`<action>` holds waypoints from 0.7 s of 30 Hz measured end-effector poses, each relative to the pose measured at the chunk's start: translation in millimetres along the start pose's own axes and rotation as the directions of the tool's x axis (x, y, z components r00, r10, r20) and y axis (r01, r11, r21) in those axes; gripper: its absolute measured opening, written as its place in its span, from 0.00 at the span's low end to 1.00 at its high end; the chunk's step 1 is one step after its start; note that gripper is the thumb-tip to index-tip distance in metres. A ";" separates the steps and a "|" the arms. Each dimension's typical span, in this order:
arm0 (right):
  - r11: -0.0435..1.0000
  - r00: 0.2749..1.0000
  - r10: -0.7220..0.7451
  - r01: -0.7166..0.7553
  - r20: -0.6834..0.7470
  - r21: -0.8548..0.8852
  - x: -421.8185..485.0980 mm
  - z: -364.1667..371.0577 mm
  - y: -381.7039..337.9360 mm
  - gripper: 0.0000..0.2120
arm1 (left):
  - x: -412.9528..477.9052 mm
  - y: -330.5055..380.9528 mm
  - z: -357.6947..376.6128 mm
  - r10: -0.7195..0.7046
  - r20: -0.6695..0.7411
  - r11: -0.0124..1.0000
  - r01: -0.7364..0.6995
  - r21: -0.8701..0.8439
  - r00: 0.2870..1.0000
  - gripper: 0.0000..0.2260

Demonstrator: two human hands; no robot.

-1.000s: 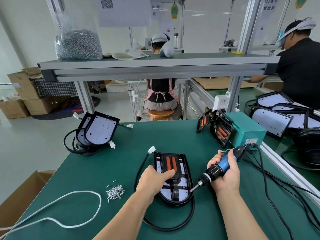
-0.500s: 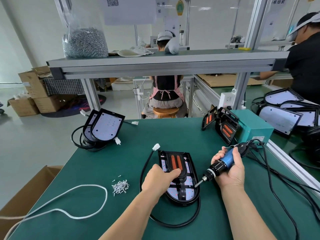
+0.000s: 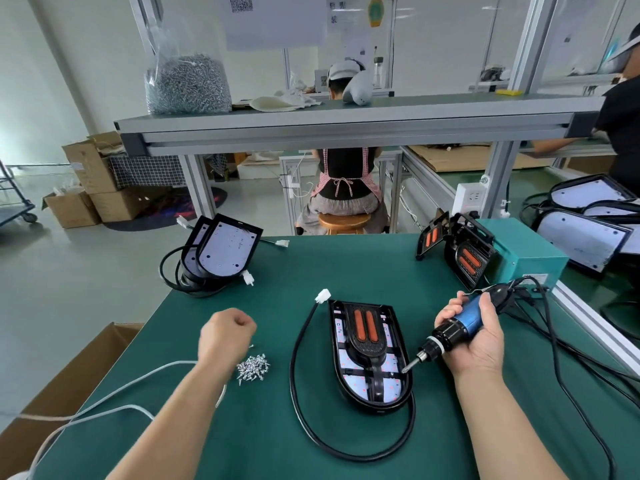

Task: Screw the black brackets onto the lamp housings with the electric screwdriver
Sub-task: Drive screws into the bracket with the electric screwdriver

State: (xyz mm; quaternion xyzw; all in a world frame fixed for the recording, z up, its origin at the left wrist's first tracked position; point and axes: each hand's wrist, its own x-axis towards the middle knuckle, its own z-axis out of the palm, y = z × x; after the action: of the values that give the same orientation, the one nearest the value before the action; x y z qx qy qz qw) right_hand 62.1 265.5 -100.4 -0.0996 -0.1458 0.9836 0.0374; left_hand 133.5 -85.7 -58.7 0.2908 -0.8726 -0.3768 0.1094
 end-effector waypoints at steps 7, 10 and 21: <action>1.000 1.000 -0.003 0.003 -0.003 -0.006 -2.1 3.1 0.3 0.14 | 14.0 -27.9 -11.7 -0.034 0.152 0.999 0.038 -0.023 0.988 0.06; 1.000 1.000 -0.003 0.003 -0.011 -0.002 -3.0 2.6 -0.2 0.14 | 15.7 -26.1 -7.2 0.012 0.161 0.998 -0.022 0.059 0.987 0.06; 0.999 1.000 0.008 -0.008 -0.027 0.031 -9.9 1.9 -3.8 0.16 | 8.4 -20.1 -3.3 0.173 0.108 0.957 -0.193 0.218 0.979 0.04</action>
State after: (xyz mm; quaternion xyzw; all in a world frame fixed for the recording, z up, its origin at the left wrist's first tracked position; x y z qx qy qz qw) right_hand 71.6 267.6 -95.6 -0.1130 -0.1296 0.9844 0.0371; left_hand 136.5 -103.6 -71.2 0.2025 -0.9371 -0.2751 0.0715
